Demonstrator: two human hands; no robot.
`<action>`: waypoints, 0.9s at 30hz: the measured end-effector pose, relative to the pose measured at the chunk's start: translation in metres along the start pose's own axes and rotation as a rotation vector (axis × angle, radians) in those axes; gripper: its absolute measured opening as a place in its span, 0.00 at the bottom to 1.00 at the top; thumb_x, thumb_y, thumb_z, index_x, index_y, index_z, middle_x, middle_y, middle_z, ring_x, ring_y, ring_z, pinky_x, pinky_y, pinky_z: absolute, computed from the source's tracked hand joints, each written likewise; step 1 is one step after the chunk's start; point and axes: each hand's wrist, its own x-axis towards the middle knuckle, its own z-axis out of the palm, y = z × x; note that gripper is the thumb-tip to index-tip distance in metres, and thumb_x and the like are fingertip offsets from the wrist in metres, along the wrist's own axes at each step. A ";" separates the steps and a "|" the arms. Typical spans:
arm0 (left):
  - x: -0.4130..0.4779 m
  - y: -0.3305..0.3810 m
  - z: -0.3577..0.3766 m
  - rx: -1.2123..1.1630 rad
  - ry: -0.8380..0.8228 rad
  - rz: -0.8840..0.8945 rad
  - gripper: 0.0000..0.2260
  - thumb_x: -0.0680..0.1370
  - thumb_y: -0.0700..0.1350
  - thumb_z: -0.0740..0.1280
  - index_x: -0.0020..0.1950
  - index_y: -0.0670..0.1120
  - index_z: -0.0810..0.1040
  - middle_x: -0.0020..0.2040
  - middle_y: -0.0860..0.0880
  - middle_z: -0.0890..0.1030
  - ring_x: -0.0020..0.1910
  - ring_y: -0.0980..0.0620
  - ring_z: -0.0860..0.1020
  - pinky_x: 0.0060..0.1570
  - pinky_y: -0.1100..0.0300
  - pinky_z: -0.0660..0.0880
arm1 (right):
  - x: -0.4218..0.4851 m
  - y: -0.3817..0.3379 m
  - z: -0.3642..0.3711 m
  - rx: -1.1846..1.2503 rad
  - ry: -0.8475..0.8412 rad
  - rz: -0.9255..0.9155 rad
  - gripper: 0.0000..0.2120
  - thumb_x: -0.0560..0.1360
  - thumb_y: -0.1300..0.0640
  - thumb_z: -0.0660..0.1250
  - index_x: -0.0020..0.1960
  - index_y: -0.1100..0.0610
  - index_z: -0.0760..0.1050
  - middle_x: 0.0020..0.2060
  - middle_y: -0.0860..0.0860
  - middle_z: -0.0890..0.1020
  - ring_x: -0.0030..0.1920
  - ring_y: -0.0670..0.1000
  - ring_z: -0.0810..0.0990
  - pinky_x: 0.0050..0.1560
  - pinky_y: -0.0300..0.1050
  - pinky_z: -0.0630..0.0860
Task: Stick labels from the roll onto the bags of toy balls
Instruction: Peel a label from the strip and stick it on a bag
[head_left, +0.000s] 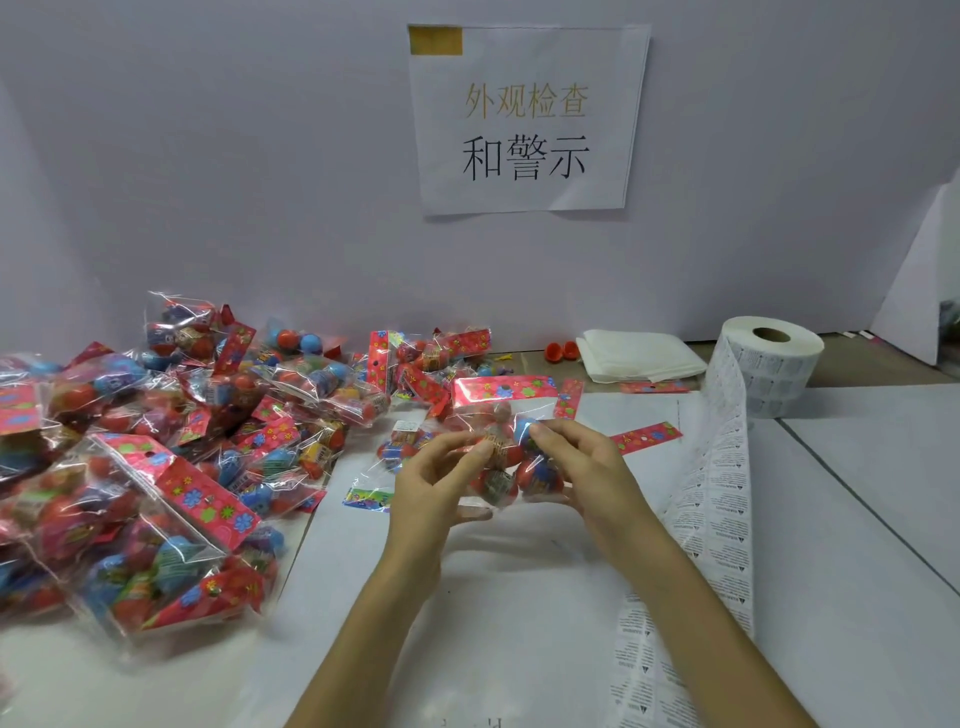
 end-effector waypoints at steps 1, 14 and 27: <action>-0.001 0.001 0.001 0.003 -0.024 -0.009 0.18 0.71 0.54 0.74 0.58 0.48 0.83 0.49 0.50 0.87 0.48 0.48 0.86 0.38 0.57 0.82 | 0.000 0.000 -0.001 0.014 0.011 0.004 0.07 0.81 0.52 0.68 0.51 0.51 0.84 0.45 0.50 0.87 0.47 0.53 0.87 0.42 0.45 0.83; 0.002 -0.005 -0.002 -0.088 -0.053 -0.058 0.12 0.74 0.38 0.75 0.57 0.43 0.84 0.51 0.44 0.87 0.52 0.45 0.86 0.49 0.58 0.83 | 0.002 0.000 -0.004 -0.006 -0.062 0.064 0.10 0.81 0.51 0.66 0.61 0.51 0.79 0.53 0.53 0.85 0.53 0.52 0.86 0.48 0.48 0.84; -0.005 -0.015 0.016 0.126 0.037 0.233 0.17 0.75 0.52 0.74 0.64 0.53 0.80 0.56 0.56 0.85 0.57 0.57 0.83 0.55 0.59 0.81 | 0.000 0.004 0.000 -0.162 0.108 -0.236 0.14 0.75 0.58 0.75 0.59 0.48 0.79 0.52 0.44 0.85 0.51 0.44 0.85 0.51 0.46 0.83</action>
